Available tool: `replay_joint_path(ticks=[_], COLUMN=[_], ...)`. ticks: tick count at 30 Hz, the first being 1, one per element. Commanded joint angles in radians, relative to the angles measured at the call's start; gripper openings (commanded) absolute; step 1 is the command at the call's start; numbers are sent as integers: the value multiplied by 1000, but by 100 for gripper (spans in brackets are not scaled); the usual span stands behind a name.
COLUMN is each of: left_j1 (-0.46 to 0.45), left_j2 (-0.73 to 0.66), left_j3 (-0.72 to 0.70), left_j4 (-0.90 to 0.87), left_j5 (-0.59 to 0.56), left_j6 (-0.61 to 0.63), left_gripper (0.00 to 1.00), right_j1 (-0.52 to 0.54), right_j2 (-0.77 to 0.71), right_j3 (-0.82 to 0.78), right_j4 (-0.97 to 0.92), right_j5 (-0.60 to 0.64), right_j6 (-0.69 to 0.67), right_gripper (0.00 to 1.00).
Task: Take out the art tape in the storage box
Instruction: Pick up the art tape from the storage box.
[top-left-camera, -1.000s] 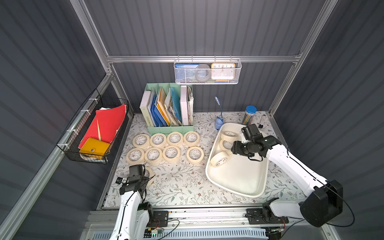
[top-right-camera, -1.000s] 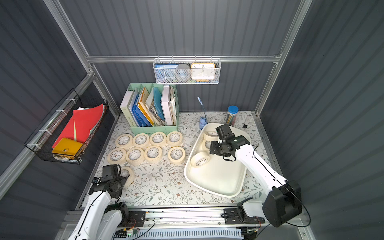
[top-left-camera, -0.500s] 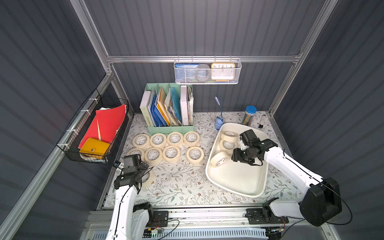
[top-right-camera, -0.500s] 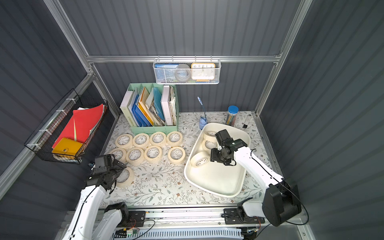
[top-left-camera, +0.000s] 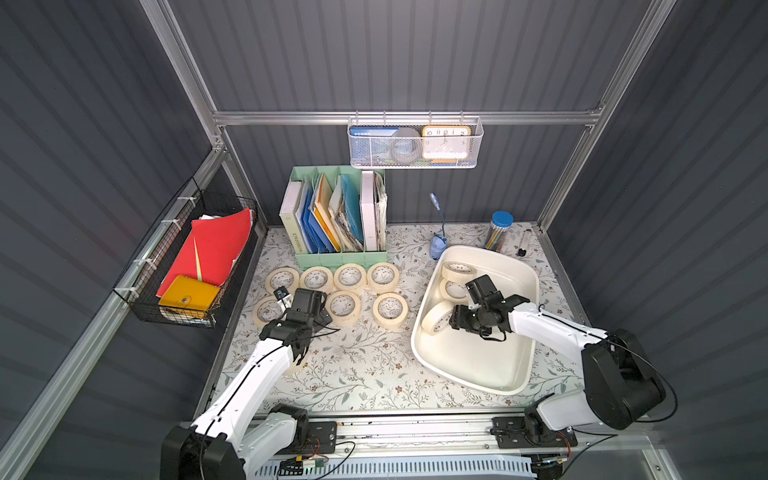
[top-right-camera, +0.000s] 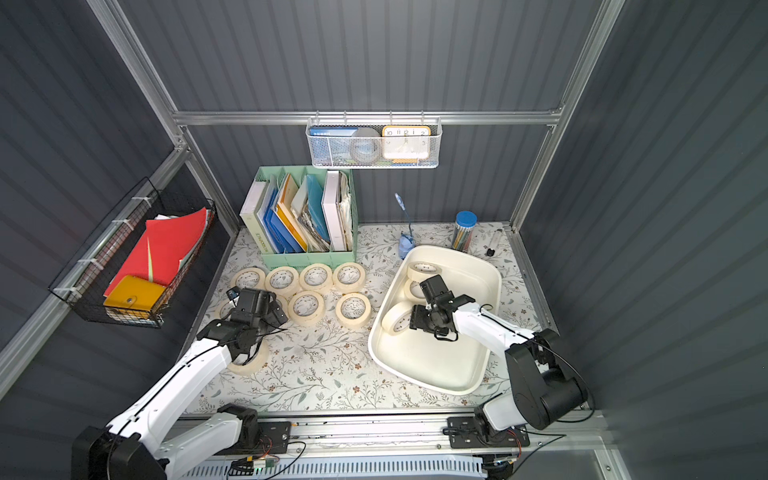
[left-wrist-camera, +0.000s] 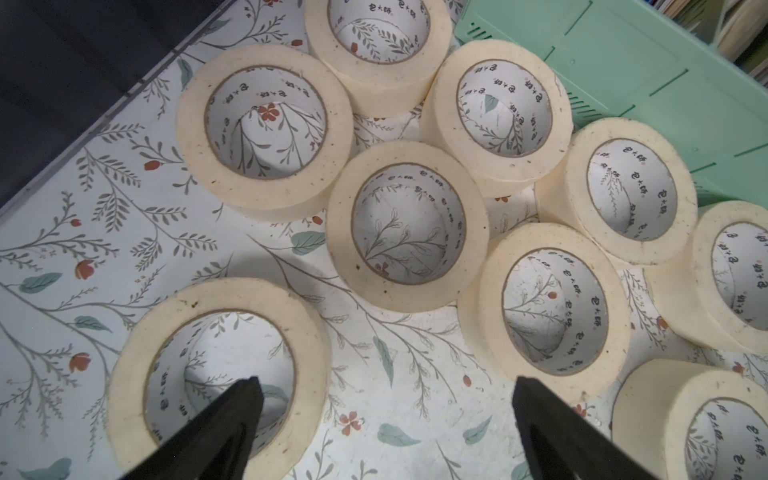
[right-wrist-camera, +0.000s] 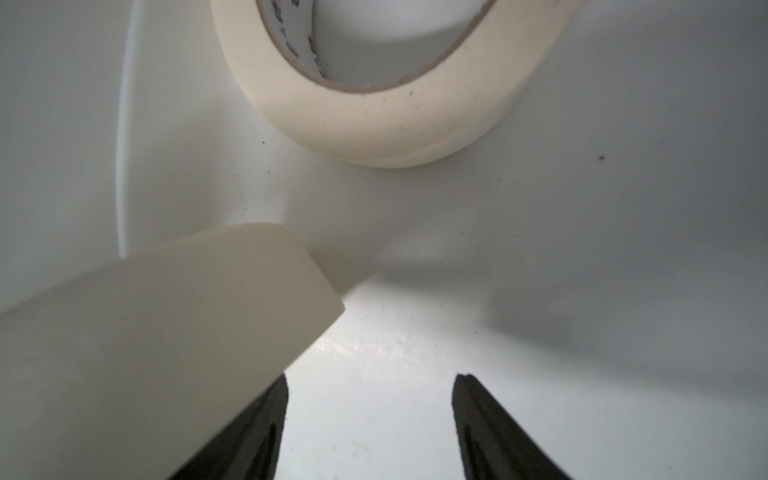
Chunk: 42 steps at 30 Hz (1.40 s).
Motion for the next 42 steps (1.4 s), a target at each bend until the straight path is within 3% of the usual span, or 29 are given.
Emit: replay_joint_path(ticks=[1, 7, 12, 18, 26, 33, 38, 42], left_j1=[-12, -27, -52, -62, -72, -83, -121, -209], left_j2=[28, 59, 72, 108, 151, 158, 176, 240], left_j3=[43, 58, 65, 87, 122, 154, 205, 299], left_j4=[49, 74, 77, 91, 118, 104, 69, 22], left_j5=[-15, 6, -2, 7, 16, 8, -21, -65], left_j6=[39, 43, 38, 46, 56, 77, 128, 187], left_gripper=[100, 100, 100, 100, 100, 100, 100, 100], right_j1=[25, 44, 47, 48, 51, 51, 55, 56], right_j2=[11, 35, 29, 23, 128, 163, 45, -70], right_j3=[-35, -125, -116, -46, -77, -107, -86, -49], right_j4=[187, 448, 470, 332, 396, 433, 244, 36], right_j5=[53, -3, -26, -101, -151, -140, -48, 38], right_j6=[30, 84, 105, 85, 81, 124, 72, 18], right_gripper=[69, 68, 68, 68, 67, 53, 38, 21])
